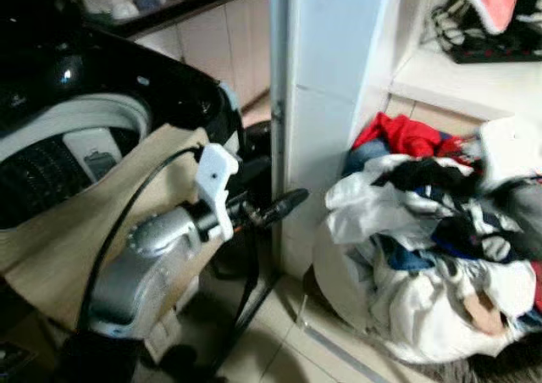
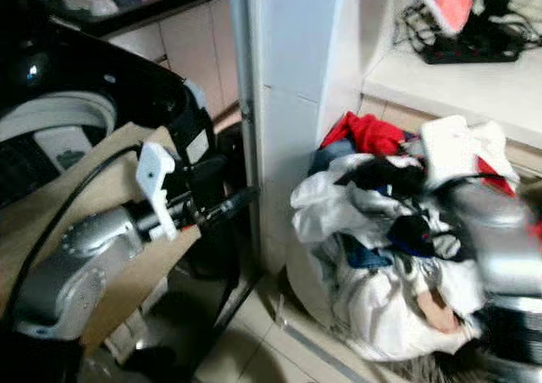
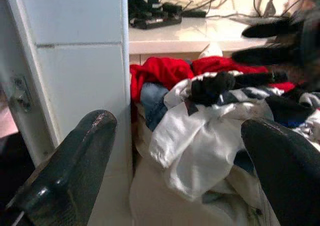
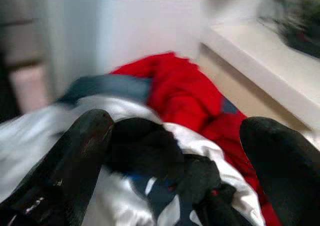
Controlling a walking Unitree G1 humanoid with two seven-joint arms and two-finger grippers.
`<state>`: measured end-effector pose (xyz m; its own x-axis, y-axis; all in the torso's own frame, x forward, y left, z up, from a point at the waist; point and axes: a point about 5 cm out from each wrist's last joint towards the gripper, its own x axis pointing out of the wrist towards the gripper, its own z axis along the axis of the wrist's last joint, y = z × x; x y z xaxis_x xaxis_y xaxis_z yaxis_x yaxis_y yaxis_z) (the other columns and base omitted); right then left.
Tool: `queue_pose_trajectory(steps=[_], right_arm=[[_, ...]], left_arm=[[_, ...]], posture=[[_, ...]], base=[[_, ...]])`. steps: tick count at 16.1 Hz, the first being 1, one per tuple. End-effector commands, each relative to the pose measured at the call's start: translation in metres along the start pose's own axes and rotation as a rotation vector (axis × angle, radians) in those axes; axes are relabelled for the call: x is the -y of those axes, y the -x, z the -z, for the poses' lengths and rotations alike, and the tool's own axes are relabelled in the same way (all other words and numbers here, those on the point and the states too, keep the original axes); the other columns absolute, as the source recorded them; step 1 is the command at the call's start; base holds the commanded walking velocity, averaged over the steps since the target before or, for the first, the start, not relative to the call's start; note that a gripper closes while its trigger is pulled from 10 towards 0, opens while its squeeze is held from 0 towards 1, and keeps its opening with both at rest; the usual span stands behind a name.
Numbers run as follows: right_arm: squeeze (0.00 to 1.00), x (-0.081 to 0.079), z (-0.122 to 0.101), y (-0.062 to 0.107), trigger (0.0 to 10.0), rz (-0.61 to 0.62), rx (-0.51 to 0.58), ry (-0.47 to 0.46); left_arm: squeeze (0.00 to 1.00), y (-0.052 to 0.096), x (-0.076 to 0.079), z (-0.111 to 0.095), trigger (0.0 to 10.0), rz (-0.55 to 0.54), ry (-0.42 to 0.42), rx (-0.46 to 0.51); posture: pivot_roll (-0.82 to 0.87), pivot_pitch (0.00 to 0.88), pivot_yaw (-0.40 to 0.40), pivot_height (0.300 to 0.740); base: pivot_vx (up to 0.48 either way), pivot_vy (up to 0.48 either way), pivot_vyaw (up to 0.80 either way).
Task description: Clothes washing
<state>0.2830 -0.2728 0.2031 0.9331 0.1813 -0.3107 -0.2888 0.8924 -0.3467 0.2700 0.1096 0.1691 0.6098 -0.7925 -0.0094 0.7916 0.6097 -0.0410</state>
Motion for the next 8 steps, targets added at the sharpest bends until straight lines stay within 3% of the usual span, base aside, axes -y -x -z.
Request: queue_pose_trajectory(steps=[1,2,3,6,7,8], right_arm=[[1.00,-0.002,-0.011,0.010,10.0,-0.125,0.035,0.048],[1.00,-0.001,-0.010,0.022,10.0,-0.199,0.001,0.090],[1.00,-0.001,-0.003,0.042,10.0,-0.345,-0.106,0.169],[1.00,0.004,0.009,0.058,10.0,-0.423,-0.262,0.238],[0.64,0.010,0.015,0.063,10.0,-0.428,-0.337,0.277],[0.64,0.013,0.016,0.064,10.0,-0.425,-0.357,0.291]], left_arm=[[0.00,0.003,0.004,-0.003,10.0,0.030,0.001,-0.002],[0.00,0.004,0.005,-0.002,10.0,0.049,0.005,-0.011],[0.00,0.004,0.009,0.000,10.0,0.091,0.011,-0.035],[0.00,0.005,0.011,0.003,10.0,0.123,0.008,-0.062],[0.00,0.005,0.012,0.005,10.0,0.128,0.004,-0.073],[0.00,0.005,0.012,0.005,10.0,0.129,0.003,-0.076]], posture=[[-0.10,0.000,0.051,0.740],[-0.10,0.000,0.053,0.740],[-0.11,0.000,0.055,0.740],[-0.11,0.000,0.057,0.740],[-0.11,0.000,0.059,0.740],[-0.11,0.000,0.059,0.740]], base=[[0.000,0.000,0.00],[0.000,0.000,0.00],[0.000,0.000,0.00],[0.000,0.000,0.00],[0.000,0.000,0.00],[0.000,0.000,0.00]])
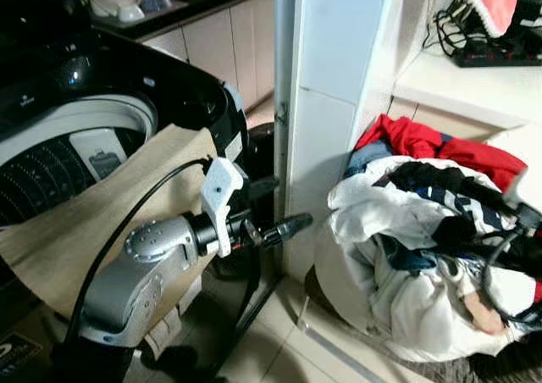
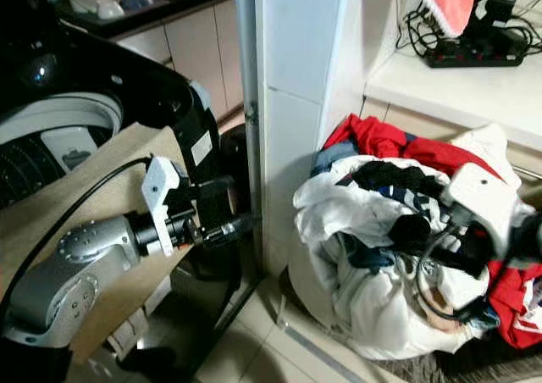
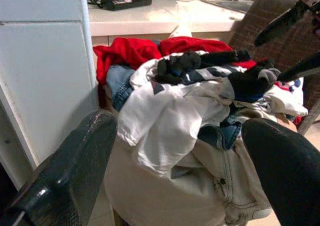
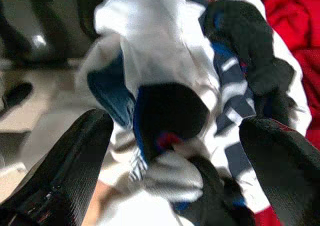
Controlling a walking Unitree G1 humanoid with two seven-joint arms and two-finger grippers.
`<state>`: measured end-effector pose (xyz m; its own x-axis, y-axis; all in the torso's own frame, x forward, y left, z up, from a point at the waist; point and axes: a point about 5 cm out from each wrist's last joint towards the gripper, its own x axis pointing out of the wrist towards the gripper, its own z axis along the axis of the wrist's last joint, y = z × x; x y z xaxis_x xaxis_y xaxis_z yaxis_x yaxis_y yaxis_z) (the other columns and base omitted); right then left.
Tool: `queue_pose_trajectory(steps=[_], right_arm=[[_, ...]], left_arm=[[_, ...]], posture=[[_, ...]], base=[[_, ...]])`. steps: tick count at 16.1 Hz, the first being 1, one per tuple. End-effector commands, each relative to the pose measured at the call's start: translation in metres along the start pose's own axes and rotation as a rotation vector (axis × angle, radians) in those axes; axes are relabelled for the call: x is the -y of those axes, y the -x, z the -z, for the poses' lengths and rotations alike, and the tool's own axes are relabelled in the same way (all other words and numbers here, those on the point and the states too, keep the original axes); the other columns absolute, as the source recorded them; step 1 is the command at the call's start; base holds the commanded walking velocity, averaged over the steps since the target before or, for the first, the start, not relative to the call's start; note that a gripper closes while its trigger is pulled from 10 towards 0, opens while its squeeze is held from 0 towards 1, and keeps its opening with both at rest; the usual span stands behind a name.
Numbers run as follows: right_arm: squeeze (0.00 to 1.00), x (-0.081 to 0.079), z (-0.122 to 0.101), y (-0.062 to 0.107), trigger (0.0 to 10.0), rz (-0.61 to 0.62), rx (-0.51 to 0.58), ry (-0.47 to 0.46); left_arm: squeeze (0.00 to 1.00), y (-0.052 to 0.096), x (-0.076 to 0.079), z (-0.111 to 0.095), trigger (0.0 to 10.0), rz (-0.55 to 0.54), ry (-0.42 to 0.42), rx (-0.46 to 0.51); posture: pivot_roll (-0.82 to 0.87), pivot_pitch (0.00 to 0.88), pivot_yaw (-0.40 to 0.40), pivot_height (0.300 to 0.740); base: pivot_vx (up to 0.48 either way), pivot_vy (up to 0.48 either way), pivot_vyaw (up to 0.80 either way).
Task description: Clothes washing
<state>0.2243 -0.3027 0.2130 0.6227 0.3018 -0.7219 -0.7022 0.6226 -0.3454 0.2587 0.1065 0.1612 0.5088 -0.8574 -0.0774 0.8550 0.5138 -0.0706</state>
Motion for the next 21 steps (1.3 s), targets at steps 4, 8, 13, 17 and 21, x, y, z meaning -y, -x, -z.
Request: queue_pose_trajectory(steps=[4,8,13,17,21], right_arm=[[0.00,0.001,0.011,-0.020,10.0,-0.010,0.025,-0.022],[0.00,0.000,0.026,-0.026,10.0,-0.049,-0.021,-0.061],[0.00,0.009,0.028,-0.025,2.2,-0.032,-0.037,-0.066],[0.00,0.006,0.034,-0.027,0.0,-0.066,-0.051,-0.069],[0.00,0.008,0.041,-0.028,0.0,-0.065,-0.081,-0.062]], left_arm=[[0.00,-0.001,0.004,-0.002,10.0,0.017,-0.020,-0.009],[0.00,0.000,0.006,-0.002,10.0,0.023,-0.015,-0.015],[0.00,-0.001,0.007,-0.002,10.0,0.028,-0.011,-0.016],[0.00,-0.001,0.008,0.000,10.0,0.041,-0.009,-0.023],[0.00,-0.001,0.011,0.003,10.0,0.048,-0.008,-0.031]], posture=[[-0.11,0.000,0.062,0.740],[-0.10,0.000,0.057,0.740],[-0.10,0.000,0.060,0.740],[-0.10,0.000,0.056,0.740],[-0.10,0.000,0.052,0.740]], base=[[0.000,0.000,0.00],[0.000,0.000,0.00],[0.000,0.000,0.00],[0.000,0.000,0.00],[0.000,0.000,0.00]])
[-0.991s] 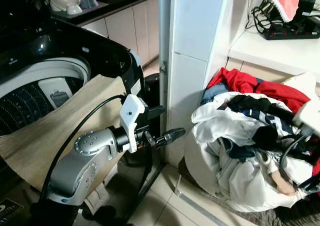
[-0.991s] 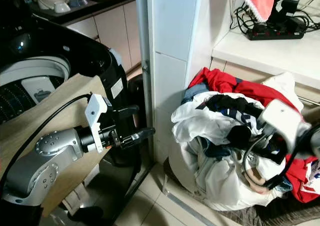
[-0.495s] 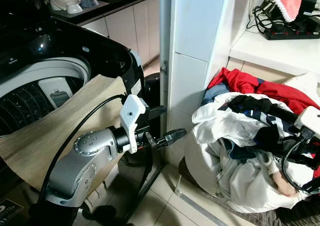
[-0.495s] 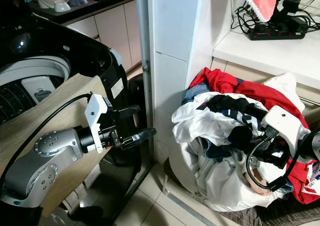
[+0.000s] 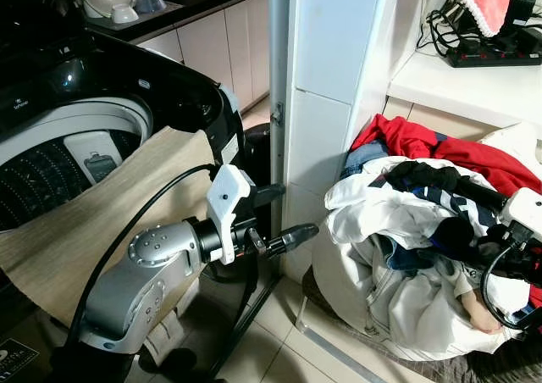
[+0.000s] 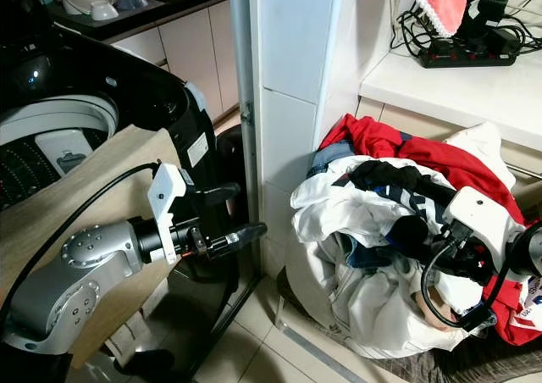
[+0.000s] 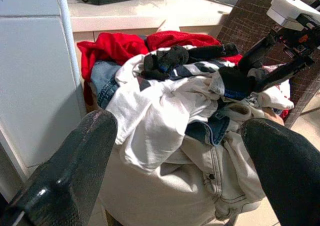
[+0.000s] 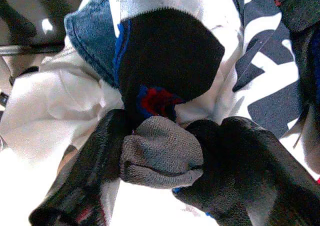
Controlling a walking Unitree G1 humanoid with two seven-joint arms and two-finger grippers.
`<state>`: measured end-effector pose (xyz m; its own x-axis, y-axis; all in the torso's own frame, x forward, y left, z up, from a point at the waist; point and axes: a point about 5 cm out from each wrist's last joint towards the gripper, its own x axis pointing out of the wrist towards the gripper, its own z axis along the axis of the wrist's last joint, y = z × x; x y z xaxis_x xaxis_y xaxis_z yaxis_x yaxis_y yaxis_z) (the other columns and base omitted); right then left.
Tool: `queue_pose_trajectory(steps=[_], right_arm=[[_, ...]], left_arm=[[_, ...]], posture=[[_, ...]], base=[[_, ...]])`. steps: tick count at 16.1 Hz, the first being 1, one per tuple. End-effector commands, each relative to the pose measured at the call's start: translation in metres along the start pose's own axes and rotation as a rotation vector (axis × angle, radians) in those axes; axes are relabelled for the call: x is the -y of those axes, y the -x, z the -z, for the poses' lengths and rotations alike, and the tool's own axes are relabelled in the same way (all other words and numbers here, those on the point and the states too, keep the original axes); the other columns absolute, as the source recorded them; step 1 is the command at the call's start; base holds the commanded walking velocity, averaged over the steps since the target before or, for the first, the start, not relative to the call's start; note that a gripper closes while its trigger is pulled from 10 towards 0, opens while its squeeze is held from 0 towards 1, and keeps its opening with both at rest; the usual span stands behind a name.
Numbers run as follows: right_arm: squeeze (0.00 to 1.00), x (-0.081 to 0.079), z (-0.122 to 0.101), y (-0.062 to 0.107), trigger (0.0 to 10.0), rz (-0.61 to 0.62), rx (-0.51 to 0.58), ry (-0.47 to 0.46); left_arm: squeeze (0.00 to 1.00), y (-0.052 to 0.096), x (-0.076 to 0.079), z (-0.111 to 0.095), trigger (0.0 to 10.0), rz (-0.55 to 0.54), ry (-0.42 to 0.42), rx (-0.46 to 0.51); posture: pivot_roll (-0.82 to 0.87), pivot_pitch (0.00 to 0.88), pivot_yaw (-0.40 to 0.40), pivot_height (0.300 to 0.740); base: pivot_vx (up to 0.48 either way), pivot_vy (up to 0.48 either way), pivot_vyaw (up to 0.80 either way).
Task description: Clothes washing
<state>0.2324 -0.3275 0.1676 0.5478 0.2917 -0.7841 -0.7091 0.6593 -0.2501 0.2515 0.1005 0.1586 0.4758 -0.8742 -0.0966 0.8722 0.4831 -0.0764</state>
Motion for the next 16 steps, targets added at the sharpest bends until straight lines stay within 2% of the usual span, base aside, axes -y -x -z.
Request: queue_pose_trajectory(steps=[1,9,16], right_arm=[[0.00,0.002,0.001,0.002,0.0,-0.007,-0.030,0.020],[0.00,0.016,-0.002,0.015,0.0,0.045,-0.026,0.031],[0.00,0.022,-0.024,0.033,0.0,0.041,0.183,-0.036]], left_arm=[[0.00,0.001,0.003,0.000,10.0,0.018,-0.011,-0.014],[0.00,0.000,0.002,0.000,10.0,0.020,-0.019,-0.012],[0.00,-0.003,-0.003,-0.005,10.0,-0.023,-0.032,0.022]], posture=[[-0.10,0.000,0.054,0.740],[-0.11,0.000,0.056,0.740],[-0.11,0.000,0.051,0.740]], base=[[0.000,0.000,0.00],[0.000,0.000,0.00],[0.000,0.000,0.00]])
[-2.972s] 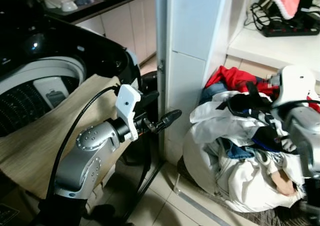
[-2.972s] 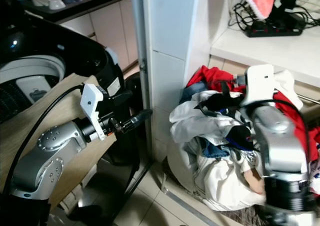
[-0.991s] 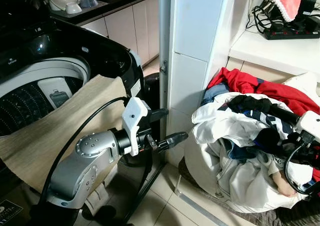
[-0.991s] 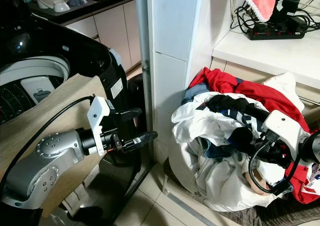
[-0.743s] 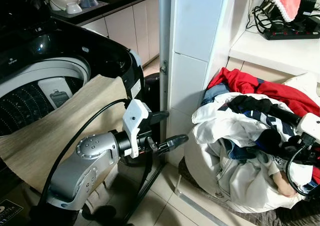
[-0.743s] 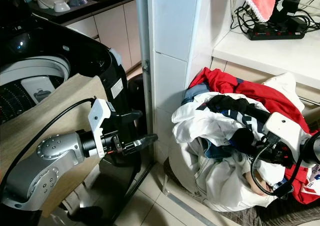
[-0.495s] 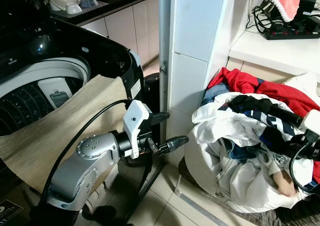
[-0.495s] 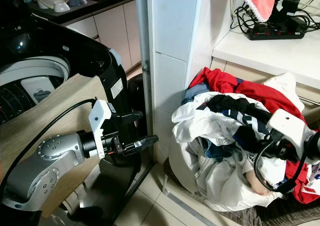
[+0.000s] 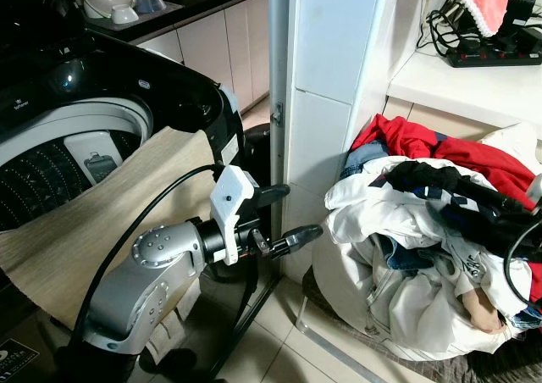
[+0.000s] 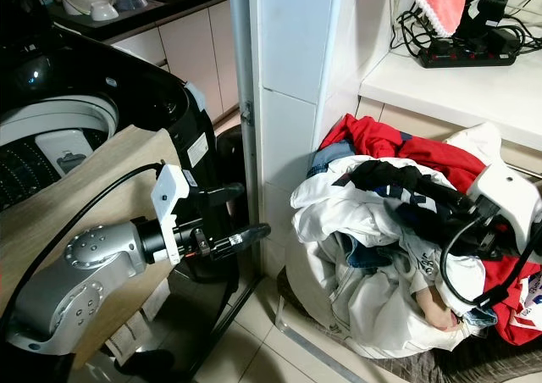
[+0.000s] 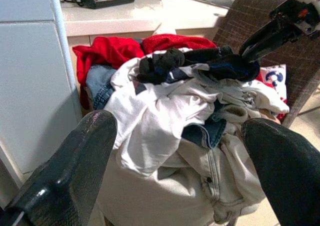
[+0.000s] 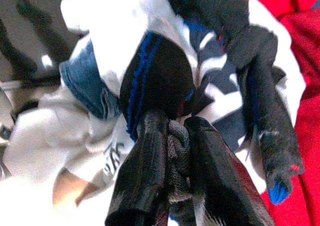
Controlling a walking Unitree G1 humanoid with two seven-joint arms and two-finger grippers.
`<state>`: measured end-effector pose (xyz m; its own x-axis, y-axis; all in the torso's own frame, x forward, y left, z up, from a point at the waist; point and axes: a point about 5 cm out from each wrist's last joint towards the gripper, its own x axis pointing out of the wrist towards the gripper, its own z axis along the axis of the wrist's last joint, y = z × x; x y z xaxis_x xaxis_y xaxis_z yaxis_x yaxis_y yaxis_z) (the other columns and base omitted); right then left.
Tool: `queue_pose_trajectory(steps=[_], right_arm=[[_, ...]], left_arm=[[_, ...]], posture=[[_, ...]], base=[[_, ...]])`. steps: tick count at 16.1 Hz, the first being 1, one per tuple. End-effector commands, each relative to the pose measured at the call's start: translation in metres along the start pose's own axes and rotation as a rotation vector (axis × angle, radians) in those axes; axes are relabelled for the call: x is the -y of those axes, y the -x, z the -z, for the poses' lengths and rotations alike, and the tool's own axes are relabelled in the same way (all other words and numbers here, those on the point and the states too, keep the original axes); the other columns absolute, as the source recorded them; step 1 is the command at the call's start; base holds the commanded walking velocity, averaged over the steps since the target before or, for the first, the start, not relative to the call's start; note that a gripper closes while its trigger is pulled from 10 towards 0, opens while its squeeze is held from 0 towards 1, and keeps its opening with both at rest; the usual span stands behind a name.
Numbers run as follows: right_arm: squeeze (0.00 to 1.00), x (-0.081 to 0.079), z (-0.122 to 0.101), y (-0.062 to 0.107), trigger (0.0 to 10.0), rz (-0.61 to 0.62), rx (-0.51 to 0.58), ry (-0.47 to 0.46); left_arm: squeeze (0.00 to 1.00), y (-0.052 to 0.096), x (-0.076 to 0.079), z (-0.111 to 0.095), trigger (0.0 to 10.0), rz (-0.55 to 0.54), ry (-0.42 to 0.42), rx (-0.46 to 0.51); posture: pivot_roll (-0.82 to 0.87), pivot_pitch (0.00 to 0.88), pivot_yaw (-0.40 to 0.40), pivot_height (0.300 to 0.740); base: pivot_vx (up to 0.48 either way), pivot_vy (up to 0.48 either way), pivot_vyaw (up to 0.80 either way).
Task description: Clothes washing
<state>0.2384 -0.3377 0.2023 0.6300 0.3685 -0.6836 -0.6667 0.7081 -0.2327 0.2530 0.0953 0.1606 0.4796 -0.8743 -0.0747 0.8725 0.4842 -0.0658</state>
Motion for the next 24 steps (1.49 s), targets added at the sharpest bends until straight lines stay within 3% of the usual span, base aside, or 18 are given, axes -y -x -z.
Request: queue_pose_trajectory(steps=[1,2,4,6,7,8,10,12,15,18,19,20,24], right_arm=[[0.00,0.002,-0.019,0.009,0.0,0.007,0.116,0.001],[0.00,0.002,-0.035,0.018,0.0,0.004,0.249,-0.027],[0.00,0.004,-0.049,0.024,0.0,0.028,0.371,-0.041],[0.00,0.005,-0.076,0.013,0.0,0.087,0.613,-0.127],[0.00,0.001,-0.083,0.006,0.0,0.073,0.661,-0.158],[0.00,-0.007,-0.092,-0.004,0.0,0.044,0.732,-0.207],[0.00,-0.022,-0.111,-0.024,0.0,-0.029,0.882,-0.341],[0.00,-0.036,-0.127,-0.032,0.0,-0.134,0.995,-0.440],[0.00,-0.054,-0.145,-0.032,0.0,-0.297,1.129,-0.544],[0.00,-0.067,-0.154,-0.029,0.0,-0.409,1.192,-0.599],[0.00,-0.072,-0.155,-0.029,0.0,-0.424,1.185,-0.613],[0.00,-0.075,-0.155,-0.030,0.0,-0.436,1.178,-0.619],[0.00,-0.085,-0.158,-0.032,0.0,-0.481,1.161,-0.640]], left_arm=[[0.00,0.000,-0.007,-0.006,10.0,-0.053,-0.025,0.022],[0.00,-0.004,-0.011,-0.011,10.0,-0.093,-0.013,0.060],[0.00,-0.009,-0.012,-0.016,10.0,-0.130,-0.004,0.093],[0.00,-0.022,-0.016,-0.028,10.0,-0.199,0.043,0.173],[0.00,-0.025,-0.018,-0.032,10.0,-0.223,0.069,0.207],[1.00,-0.030,-0.021,-0.037,10.0,-0.247,0.132,0.254],[1.00,-0.041,-0.017,-0.045,10.0,-0.192,0.184,0.311],[1.00,-0.047,-0.011,-0.053,10.0,-0.139,0.175,0.370],[1.00,-0.049,-0.006,-0.061,10.0,-0.084,0.238,0.452],[1.00,-0.051,-0.001,-0.062,10.0,-0.049,0.256,0.468],[0.81,-0.053,0.002,-0.064,10.0,-0.018,0.269,0.476],[0.00,-0.054,0.004,-0.065,10.0,0.000,0.278,0.487],[0.00,-0.058,0.011,-0.069,10.0,0.068,0.289,0.520]], posture=[[-0.11,0.000,0.051,0.740],[-0.11,0.000,0.051,0.740],[-0.12,0.000,0.051,0.740],[-0.12,0.000,0.055,0.740],[-0.12,0.000,0.055,0.740],[-0.12,0.000,0.056,0.740],[-0.12,0.000,0.055,0.740],[-0.13,0.000,0.047,0.740],[-0.13,0.000,0.037,0.740],[-0.13,0.000,0.037,0.740],[-0.13,0.000,0.040,0.740],[-0.13,0.000,0.041,0.740],[-0.14,0.000,0.044,0.740]], base=[[0.000,0.000,0.00],[0.000,0.000,0.00],[0.000,0.000,0.00],[0.000,0.000,0.00],[0.000,0.000,0.00],[0.000,0.000,0.00],[0.000,0.000,0.00],[0.000,0.000,0.00],[0.000,0.000,0.00],[0.000,0.000,0.00],[0.000,0.000,0.00],[0.000,0.000,0.00],[0.000,0.000,0.00]])
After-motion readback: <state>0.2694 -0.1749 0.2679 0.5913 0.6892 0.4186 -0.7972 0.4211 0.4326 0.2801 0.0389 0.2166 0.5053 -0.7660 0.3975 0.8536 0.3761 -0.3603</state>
